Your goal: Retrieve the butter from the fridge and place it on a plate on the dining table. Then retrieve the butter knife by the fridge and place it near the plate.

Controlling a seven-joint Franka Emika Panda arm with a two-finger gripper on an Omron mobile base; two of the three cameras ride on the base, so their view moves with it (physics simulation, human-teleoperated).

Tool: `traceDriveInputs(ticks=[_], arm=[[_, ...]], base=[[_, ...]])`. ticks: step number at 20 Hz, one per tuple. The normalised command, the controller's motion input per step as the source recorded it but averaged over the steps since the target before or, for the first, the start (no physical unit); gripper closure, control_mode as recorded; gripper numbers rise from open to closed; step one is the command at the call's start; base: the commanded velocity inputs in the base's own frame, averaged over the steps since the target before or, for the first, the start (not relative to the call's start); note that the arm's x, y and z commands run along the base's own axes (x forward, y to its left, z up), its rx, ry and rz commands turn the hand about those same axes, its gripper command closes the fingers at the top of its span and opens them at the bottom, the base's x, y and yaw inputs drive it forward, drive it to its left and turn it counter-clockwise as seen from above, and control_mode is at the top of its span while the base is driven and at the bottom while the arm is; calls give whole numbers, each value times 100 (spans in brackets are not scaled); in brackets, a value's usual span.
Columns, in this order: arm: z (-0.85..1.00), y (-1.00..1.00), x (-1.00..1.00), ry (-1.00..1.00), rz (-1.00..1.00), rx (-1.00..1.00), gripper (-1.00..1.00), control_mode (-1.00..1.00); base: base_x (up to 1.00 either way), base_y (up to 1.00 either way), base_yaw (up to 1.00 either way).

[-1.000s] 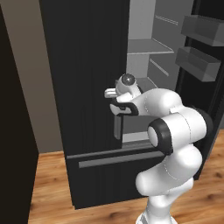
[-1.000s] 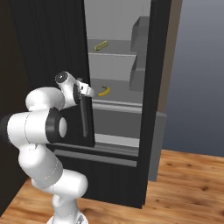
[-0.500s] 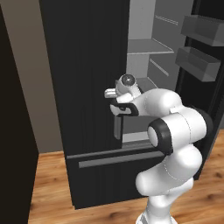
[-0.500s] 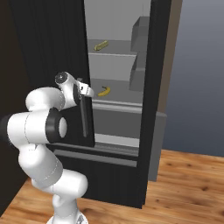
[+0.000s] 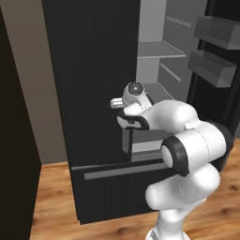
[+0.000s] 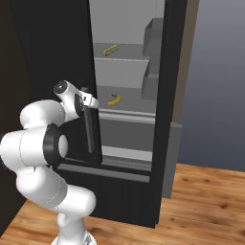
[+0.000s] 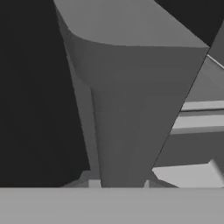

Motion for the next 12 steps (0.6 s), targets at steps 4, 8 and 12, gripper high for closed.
traceDriveInputs(ticks=[4, 8, 12], arm=[[0, 30, -78, 0, -1, -4, 100, -100], [0, 66, -83, 2, -8, -15, 100, -100], [0, 52, -100, 0, -10, -8, 100, -100]], base=[[0, 0, 0], [0, 0, 0], [0, 0, 0]])
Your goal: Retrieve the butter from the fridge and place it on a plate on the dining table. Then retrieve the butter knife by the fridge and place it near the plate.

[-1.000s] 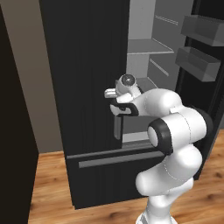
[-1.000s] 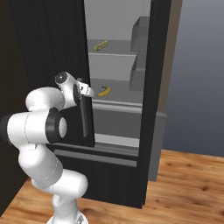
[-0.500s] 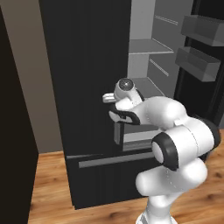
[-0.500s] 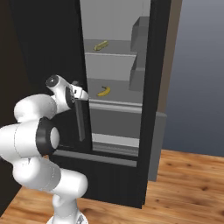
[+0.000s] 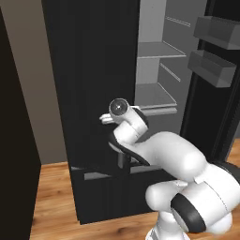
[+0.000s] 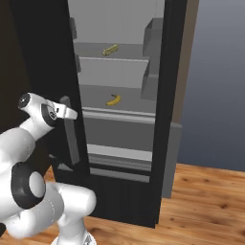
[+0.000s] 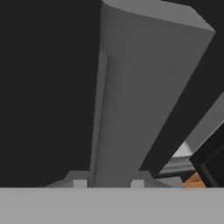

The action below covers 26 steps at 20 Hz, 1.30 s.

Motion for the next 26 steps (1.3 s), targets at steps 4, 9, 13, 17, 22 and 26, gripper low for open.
traceDriveInputs(ticks=[4, 9, 13, 17, 22, 26], arm=[[0, 54, -95, 0, -9, -10, 100, -100], [0, 57, -72, 0, -10, -5, 100, -100], [0, 55, -41, 0, -11, -4, 100, -100], [0, 41, -13, 0, -8, 0, -100, -100], [0, 45, -2, 0, -4, -1, -100, -100], [0, 31, -17, 0, -11, -6, -100, -100]], base=[[0, 0, 0], [0, 0, 0], [0, 0, 0], [0, 0, 0], [0, 0, 0], [0, 0, 0]])
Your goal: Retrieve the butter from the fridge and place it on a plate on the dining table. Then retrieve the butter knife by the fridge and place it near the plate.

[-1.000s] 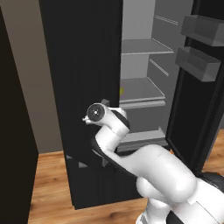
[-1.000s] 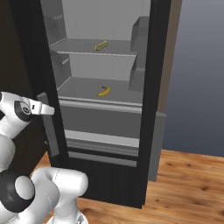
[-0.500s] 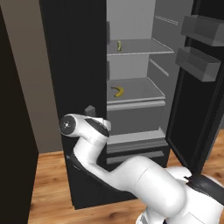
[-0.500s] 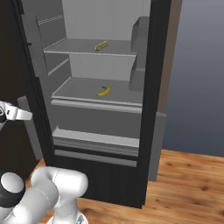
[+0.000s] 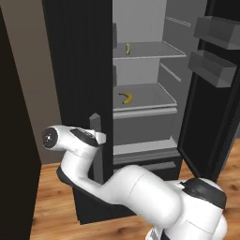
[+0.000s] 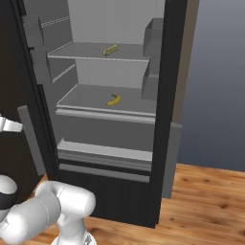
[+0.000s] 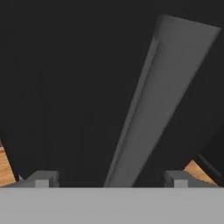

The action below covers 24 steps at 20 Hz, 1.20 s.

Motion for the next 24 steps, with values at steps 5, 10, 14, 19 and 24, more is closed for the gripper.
traceDriveInputs(ticks=[5, 10, 14, 19, 24], arm=[[0, 0, -71, 0, -1, 1, -100, -100], [1, -47, -100, 0, 1, 0, -100, -100], [0, -86, -80, -2, 2, 13, -100, -100], [2, -100, -15, 0, 13, 35, -100, -100], [54, -77, -41, 3, 27, 17, -100, -100]], base=[[0, 0, 0], [0, 0, 0], [0, 0, 0], [0, 0, 0], [0, 0, 0]])
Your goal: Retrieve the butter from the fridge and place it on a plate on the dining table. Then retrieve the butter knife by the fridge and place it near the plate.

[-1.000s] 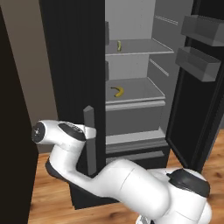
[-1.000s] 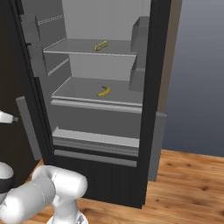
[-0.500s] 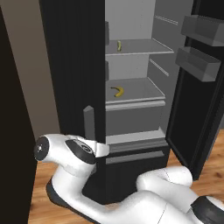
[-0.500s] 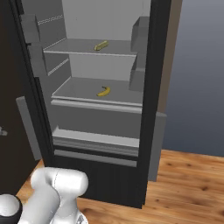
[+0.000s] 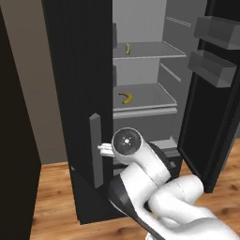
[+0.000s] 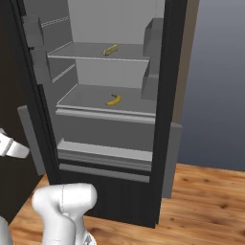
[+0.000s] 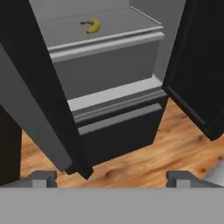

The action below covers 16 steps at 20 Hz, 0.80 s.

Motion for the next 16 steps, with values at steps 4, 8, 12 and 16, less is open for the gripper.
traceDriveInputs(ticks=[4, 8, 12, 16], arm=[[61, -65, -60, 6, 39, 2, -100, -100], [9, -91, -19, 0, 28, 33, -100, -100], [-1, -83, 34, 5, 4, 58, -100, -100], [-10, -79, 53, 6, 0, 57, -100, -100]], base=[[0, 0, 0], [0, 0, 0], [0, 0, 0], [0, 0, 0]])
